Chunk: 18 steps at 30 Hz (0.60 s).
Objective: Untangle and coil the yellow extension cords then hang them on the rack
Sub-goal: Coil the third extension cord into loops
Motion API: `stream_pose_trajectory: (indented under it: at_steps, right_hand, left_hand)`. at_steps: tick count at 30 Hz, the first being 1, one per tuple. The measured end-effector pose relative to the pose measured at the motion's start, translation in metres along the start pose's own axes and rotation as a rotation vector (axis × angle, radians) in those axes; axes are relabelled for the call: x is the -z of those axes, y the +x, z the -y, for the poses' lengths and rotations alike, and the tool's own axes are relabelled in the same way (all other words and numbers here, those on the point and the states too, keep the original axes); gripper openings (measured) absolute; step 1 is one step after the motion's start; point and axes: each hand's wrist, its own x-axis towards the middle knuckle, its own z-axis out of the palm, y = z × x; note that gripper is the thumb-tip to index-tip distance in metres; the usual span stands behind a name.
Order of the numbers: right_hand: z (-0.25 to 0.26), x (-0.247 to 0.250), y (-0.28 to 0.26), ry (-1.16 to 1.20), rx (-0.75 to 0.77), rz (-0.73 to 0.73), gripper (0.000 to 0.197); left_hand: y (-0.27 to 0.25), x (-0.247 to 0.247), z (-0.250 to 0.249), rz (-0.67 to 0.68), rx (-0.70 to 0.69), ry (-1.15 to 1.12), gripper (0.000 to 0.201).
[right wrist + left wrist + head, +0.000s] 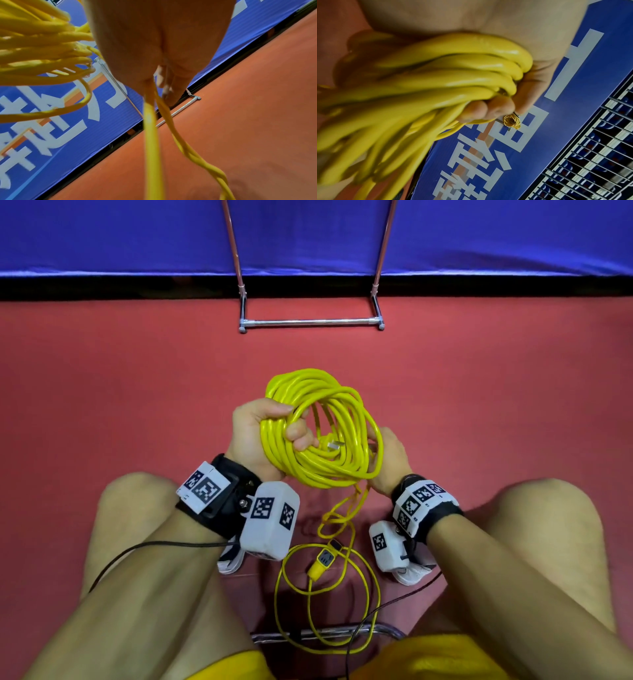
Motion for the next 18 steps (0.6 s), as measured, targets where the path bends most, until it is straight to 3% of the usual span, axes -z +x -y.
stream_pose_trajectory:
  at_steps: [4,10,18]
  right_hand:
    - [-0.009,-0.008,0.0,0.088,-0.125,0.068,0.01]
    - [0.006,-0.004,-0.001,0.6,-0.327,0.086,0.021]
    - [0.013,0.004,0.003,0.81,-0.475,0.065,0.026]
  left_hand:
    - [0.001,-0.003,-0.005,-0.117,-0.04,-0.053,0.028]
    - [0.007,0.003,-0.012,-0.27,-0.135,-0.132,0.016]
    - [0.012,0.004,-0.011,-0.315,-0.198,-0.21,0.015]
